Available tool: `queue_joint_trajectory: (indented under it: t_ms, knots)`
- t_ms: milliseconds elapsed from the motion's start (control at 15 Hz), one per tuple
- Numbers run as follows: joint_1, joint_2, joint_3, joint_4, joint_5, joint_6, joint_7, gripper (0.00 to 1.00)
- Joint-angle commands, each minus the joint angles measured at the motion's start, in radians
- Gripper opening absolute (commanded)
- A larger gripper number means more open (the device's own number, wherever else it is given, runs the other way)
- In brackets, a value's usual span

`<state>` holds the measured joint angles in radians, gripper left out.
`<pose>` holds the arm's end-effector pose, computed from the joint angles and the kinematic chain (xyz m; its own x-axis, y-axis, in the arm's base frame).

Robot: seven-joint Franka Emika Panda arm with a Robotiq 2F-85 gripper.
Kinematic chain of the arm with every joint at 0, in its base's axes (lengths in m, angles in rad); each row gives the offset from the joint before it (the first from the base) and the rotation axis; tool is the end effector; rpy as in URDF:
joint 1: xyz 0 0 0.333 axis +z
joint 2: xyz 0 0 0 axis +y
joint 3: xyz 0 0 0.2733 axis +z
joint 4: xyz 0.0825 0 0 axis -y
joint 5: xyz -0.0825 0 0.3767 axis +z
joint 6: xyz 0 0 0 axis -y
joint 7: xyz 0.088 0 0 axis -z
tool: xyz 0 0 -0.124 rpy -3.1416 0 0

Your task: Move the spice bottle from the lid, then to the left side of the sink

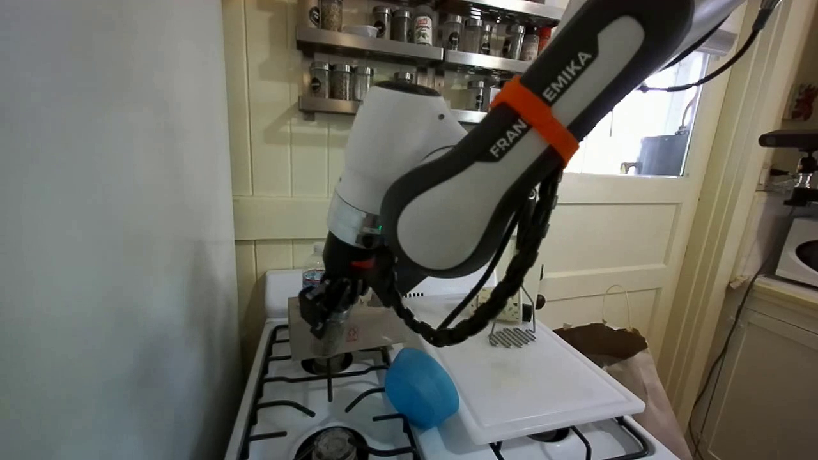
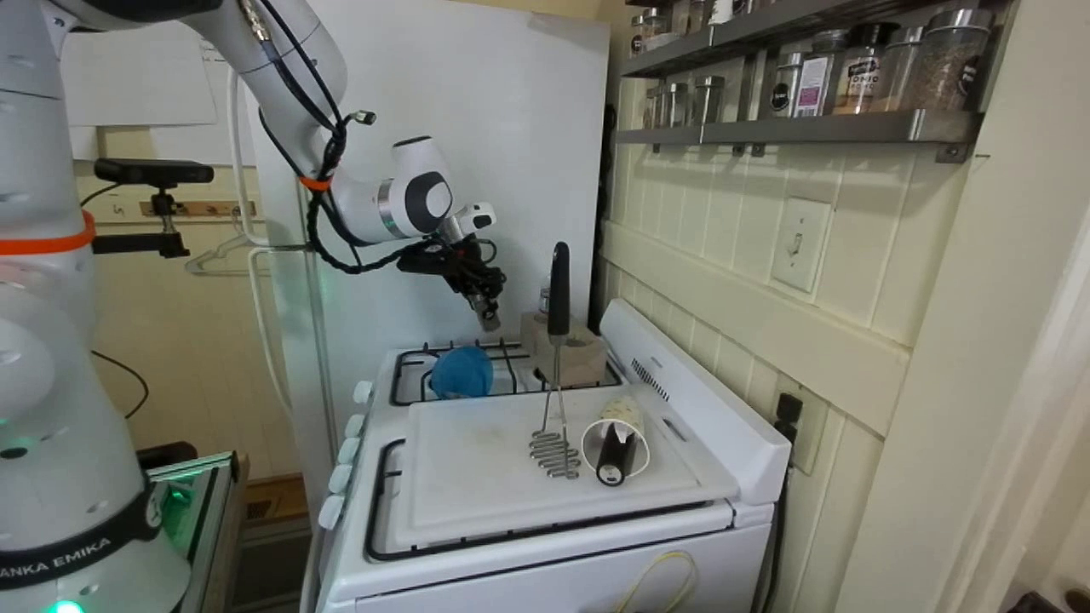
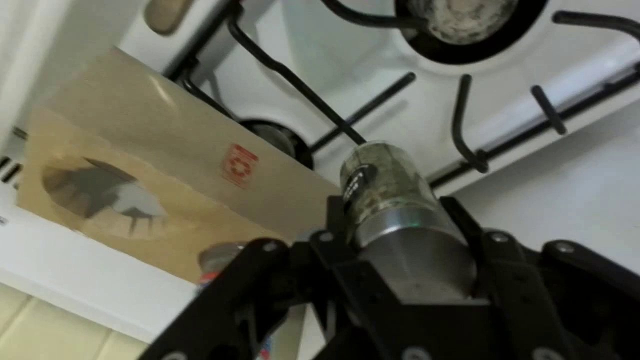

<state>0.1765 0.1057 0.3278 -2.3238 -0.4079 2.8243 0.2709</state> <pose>0.4690 0.2800 0.2855 0.7480 0.5298 0.3997 0.5271 -0.8402 0.1272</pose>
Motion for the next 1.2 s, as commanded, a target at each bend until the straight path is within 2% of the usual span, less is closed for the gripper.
queue_joint_trajectory:
  t_ms: [0, 67, 133, 267, 333, 600, 733, 1067, 1133]
  knots:
    - [0.055, 0.064, 0.013, 0.068, 0.154, 0.012, -0.194, 0.23]
    - [0.035, 0.015, 0.012, 0.027, 0.074, 0.000, -0.090, 0.23]
    - [0.044, 0.023, 0.013, 0.036, 0.090, 0.000, -0.106, 0.48]
    - [0.042, 0.023, 0.012, 0.035, 0.087, 0.000, -0.102, 0.48]
    - [0.039, 0.023, 0.010, 0.035, 0.086, 0.000, -0.102, 0.23]
    - [0.045, 0.098, 0.027, 0.071, 0.099, -0.038, -0.154, 0.23]
    - [0.049, 0.119, 0.023, 0.083, 0.071, -0.087, -0.171, 0.23]
    - [0.093, 0.161, -0.023, 0.182, -0.117, -0.191, -0.148, 0.23]
    - [0.141, 0.165, -0.068, 0.201, -0.110, -0.199, -0.172, 0.23]
